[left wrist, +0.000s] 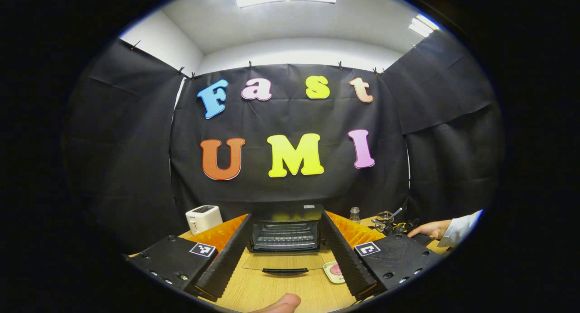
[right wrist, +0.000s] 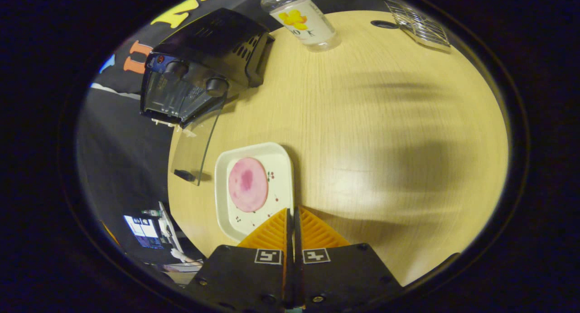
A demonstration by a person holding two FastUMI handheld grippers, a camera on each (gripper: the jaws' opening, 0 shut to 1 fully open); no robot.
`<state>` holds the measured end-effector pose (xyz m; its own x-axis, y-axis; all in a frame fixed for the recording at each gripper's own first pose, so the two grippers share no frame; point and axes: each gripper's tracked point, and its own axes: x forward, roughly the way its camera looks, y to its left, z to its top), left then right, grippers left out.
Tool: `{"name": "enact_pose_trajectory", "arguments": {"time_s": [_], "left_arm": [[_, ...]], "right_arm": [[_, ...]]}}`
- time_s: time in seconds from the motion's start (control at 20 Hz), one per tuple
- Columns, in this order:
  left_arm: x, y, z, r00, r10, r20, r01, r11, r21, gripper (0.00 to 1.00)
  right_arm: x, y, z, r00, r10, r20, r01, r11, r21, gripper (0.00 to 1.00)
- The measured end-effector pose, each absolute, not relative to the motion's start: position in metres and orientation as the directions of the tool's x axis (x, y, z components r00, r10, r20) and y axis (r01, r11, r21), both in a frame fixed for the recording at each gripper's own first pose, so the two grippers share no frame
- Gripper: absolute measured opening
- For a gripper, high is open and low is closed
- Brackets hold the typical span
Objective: Open the electric oven with the left hand, put the food in, and close the electric oven.
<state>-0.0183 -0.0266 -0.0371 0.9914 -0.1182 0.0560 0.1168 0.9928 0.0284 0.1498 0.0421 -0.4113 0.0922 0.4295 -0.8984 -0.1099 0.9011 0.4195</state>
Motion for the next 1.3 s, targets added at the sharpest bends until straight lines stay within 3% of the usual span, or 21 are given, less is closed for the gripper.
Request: {"name": "enact_pose_trajectory", "arguments": {"time_s": [0.3, 0.6, 1.0, 1.3], "left_arm": [[-0.042, -0.016, -0.043, 0.991, -0.13, 0.041, 0.129, 0.991, 0.03, 0.95], [-0.057, -0.011, -0.039, 0.988, -0.147, 0.057, 0.144, 0.988, 0.046, 0.95], [-0.07, 0.016, -0.035, 0.99, -0.12, 0.079, 0.116, 0.992, 0.054, 0.95], [-0.074, 0.044, -0.04, 0.992, -0.099, 0.083, 0.098, 0.995, 0.017, 0.95]], "right_arm": [[0.141, 0.047, -0.414, 0.122, 0.499, -0.858, -0.047, 0.866, 0.497, 0.01], [0.146, 0.046, -0.41, 0.19, 0.492, -0.85, -0.018, 0.867, 0.498, 0.04], [0.153, 0.047, -0.404, 0.28, 0.473, -0.836, -0.113, 0.881, 0.46, 0.04], [0.162, 0.04, -0.404, 0.242, 0.549, -0.8, -0.186, 0.835, 0.517, 0.01]]}}
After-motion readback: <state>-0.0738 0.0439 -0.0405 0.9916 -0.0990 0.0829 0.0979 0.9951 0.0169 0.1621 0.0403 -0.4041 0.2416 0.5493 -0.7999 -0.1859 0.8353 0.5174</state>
